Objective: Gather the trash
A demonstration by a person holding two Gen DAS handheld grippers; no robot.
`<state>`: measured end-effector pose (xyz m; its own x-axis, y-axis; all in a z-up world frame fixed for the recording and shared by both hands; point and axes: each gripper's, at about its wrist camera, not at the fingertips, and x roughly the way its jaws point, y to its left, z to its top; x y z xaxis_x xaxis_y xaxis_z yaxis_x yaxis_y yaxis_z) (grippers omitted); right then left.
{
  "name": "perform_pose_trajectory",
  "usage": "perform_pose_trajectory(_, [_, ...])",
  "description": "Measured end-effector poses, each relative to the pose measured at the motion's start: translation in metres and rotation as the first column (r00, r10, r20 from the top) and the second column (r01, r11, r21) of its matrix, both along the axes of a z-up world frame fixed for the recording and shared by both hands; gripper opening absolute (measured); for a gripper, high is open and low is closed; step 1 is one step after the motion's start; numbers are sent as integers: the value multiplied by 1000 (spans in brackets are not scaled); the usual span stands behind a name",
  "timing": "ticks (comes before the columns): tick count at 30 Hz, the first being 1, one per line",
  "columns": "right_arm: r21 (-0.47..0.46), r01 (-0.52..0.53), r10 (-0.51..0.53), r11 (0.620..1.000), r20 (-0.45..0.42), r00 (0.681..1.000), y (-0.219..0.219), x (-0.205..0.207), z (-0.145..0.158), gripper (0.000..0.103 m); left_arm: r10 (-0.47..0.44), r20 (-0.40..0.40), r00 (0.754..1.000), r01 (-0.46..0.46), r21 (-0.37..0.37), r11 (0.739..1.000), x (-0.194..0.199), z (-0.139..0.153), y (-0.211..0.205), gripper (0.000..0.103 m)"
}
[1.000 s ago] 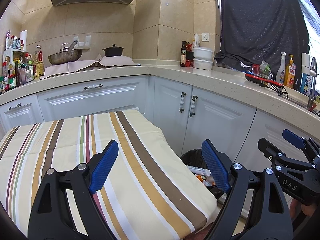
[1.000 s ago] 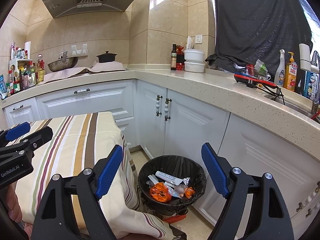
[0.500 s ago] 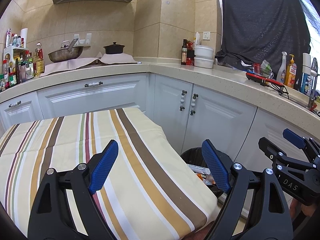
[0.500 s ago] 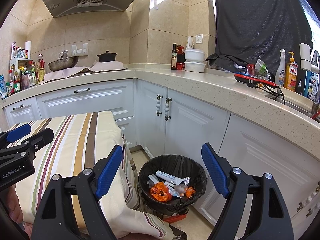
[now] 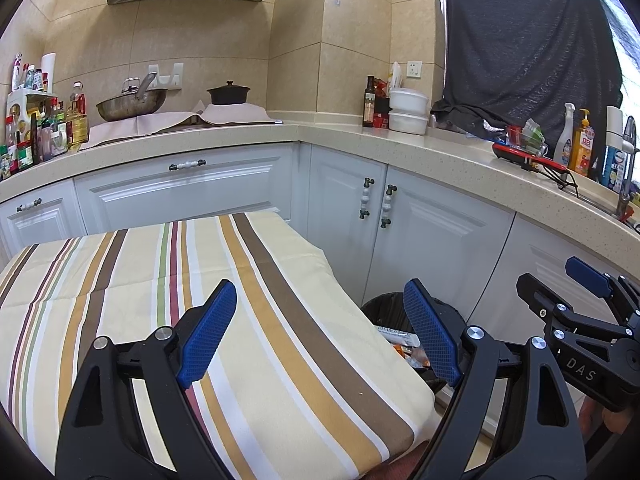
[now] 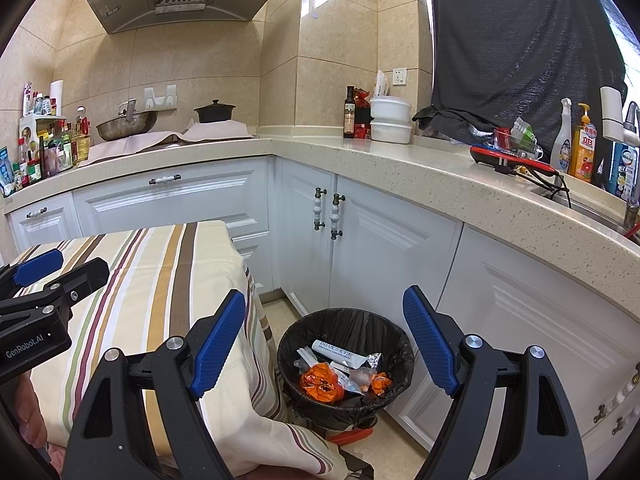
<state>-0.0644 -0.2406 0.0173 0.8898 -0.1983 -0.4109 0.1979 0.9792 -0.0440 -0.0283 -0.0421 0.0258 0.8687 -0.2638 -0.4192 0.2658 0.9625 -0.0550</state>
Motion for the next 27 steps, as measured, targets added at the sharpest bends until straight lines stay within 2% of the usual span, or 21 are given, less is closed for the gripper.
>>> perform_pose_trajectory(27, [2,1,-1,1000,-1,1000,2,-1,0,79,9,-4,1000,-9,-2,1000,0,-7,6,84])
